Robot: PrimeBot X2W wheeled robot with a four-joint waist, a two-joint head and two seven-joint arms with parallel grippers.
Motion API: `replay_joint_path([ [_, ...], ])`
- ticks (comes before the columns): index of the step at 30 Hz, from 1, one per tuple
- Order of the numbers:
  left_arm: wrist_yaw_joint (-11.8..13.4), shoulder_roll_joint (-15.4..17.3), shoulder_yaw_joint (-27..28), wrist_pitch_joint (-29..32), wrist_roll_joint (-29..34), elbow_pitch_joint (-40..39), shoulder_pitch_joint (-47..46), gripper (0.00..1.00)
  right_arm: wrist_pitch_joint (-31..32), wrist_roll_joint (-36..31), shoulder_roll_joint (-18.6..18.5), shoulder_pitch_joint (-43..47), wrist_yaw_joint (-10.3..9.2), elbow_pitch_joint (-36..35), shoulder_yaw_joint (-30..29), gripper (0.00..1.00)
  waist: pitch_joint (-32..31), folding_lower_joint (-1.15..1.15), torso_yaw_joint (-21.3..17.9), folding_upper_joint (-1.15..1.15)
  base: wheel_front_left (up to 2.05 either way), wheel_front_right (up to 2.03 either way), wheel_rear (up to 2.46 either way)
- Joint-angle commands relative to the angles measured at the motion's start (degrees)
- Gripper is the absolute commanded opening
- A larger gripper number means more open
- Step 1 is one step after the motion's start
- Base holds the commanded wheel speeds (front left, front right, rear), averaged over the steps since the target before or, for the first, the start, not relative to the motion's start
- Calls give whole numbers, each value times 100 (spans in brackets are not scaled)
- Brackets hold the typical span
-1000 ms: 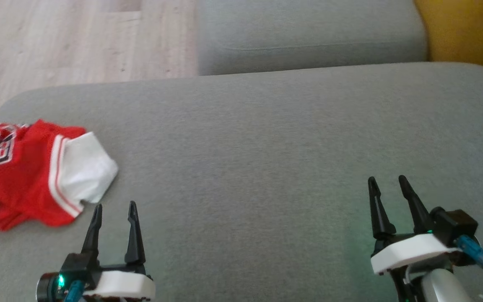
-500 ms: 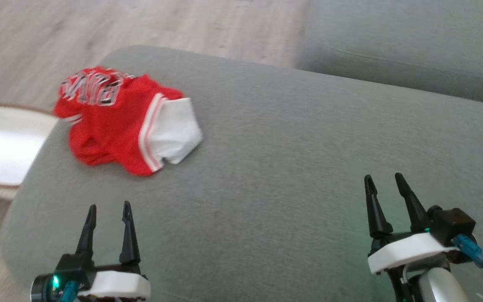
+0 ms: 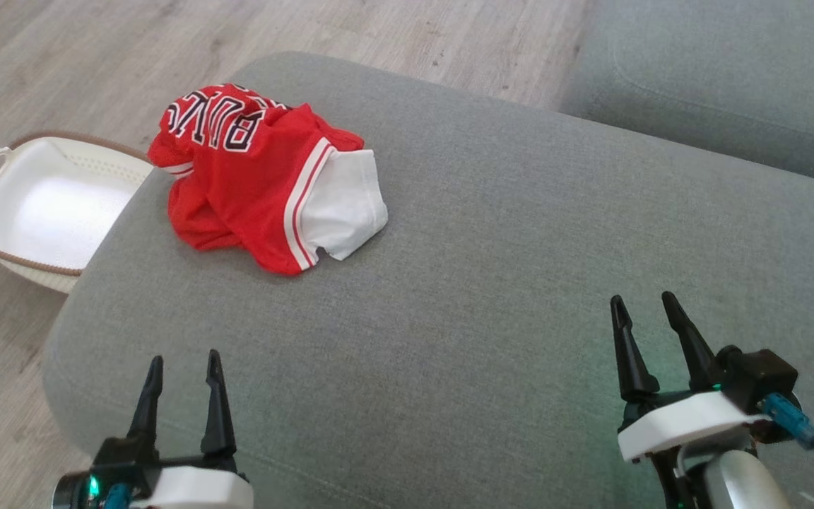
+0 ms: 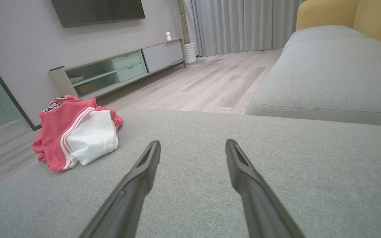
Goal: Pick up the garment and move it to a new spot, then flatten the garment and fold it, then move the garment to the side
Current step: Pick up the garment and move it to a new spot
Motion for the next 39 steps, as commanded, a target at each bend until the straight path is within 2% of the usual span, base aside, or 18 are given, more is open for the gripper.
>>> replay_joint_path([
  [1, -20, 33, 146, -59, -10, -216, -255, 100, 24, -34, -44, -195, -4, -205, 130, 100, 32, 0, -19, 0, 0, 0, 0],
  [5, -199, 57, 154, 147, -225, -532, -606, 100, 50, -87, -44, -207, -4, -310, 54, 100, 231, 0, -56, 0, 0, 0, 0],
  [9, -386, 220, 242, 673, -482, -1026, -1277, 100, 130, -112, -44, -253, -4, -509, -60, 100, 594, 0, -104, 0, 0, 0, 0],
  [13, -434, 476, 536, 1503, -888, -1280, -2160, 100, 276, -271, -44, -388, -4, -781, -103, 100, 1100, 0, -266, 0, 0, 0, 0],
  [17, -439, 807, 988, 2454, -1524, -1076, -3093, 100, 413, -442, -44, -583, -4, -1056, -114, 100, 1651, 0, -549, 0, 0, 0, 0],
  [21, -366, 1183, 1353, 3290, -2025, -554, -3850, 100, 524, -582, -44, -748, -4, -1313, -131, 100, 2165, 0, -885, 0, 0, 0, 0],
  [25, -213, 1559, 1468, 4181, -2232, 70, -4265, 100, 596, -668, -44, -848, -4, -1536, -172, 100, 2552, 0, -1214, 0, 0, 0, 0],
  [30, 121, 1977, 1395, 5046, -2077, 645, -4319, 100, 571, -619, -44, -939, -4, -1700, -191, 100, 2822, 0, -1580, 0, 0, 0, 0],
  [34, 329, 2141, 1353, 5280, -1927, 879, -4198, 100, 513, -549, -44, -958, -4, -1693, -195, 100, 2861, 0, -1784, 0, 0, 0, 0],
  [35, 366, 2222, 1294, 5346, -1826, 938, -4138, 91, 494, -526, -44, -955, -4, -1667, -188, 100, 2834, 0, -1822, 0, 0, 0, 0],
  [36, 405, 2270, 1261, 5376, -1759, 951, -4096, 0, 476, -501, -44, -948, -4, -1642, -189, 100, 2799, 0, -1842, 0, 0, 0, 0],
  [39, 388, 2414, 1235, 5345, -1673, 918, -4056, 0, 399, -416, -44, -931, -4, -1539, -202, 100, 2609, 0, -1858, 0, 0, 0, 0],
])
